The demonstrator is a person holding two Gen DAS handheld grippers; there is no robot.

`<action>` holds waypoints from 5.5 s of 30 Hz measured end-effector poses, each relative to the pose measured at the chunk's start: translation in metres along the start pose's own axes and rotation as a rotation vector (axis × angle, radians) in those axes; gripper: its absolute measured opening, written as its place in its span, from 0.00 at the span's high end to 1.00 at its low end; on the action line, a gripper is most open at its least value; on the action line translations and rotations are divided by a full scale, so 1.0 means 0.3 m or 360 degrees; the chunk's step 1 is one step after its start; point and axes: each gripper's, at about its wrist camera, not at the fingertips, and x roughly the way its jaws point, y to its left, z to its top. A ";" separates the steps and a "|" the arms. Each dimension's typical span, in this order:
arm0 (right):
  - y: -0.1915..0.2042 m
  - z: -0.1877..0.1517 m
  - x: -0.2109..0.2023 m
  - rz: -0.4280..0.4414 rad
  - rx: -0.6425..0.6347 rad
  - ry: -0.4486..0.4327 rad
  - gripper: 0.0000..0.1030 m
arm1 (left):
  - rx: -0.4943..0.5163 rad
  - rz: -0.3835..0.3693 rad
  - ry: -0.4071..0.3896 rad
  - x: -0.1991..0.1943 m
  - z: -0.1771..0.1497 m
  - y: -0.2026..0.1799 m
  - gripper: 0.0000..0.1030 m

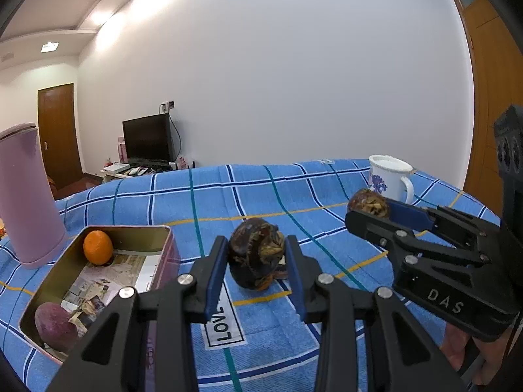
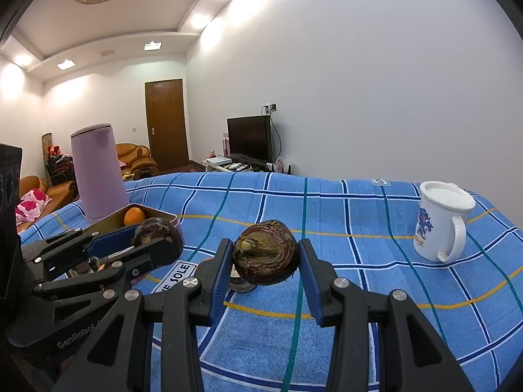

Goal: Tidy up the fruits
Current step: 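Lift both dark brown roots off the bedspread with both tools, then carry both dark brown roots over the pink tin with both tools, then lower the roots into the tin and open both tools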

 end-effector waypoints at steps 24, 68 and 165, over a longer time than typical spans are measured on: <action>0.034 -0.005 -0.034 -0.0020 -0.0065 -0.0073 0.59 | -0.0010 0.0030 -0.0079 -0.042 -0.010 0.013 0.64; 0.240 0.066 0.117 0.0230 -0.0169 0.0123 0.59 | -0.0131 0.0205 0.0058 -0.080 -0.036 0.282 0.64; 0.542 0.061 0.392 0.0455 -0.0341 0.0358 0.49 | -0.0258 0.0442 0.0424 0.060 -0.061 0.596 0.46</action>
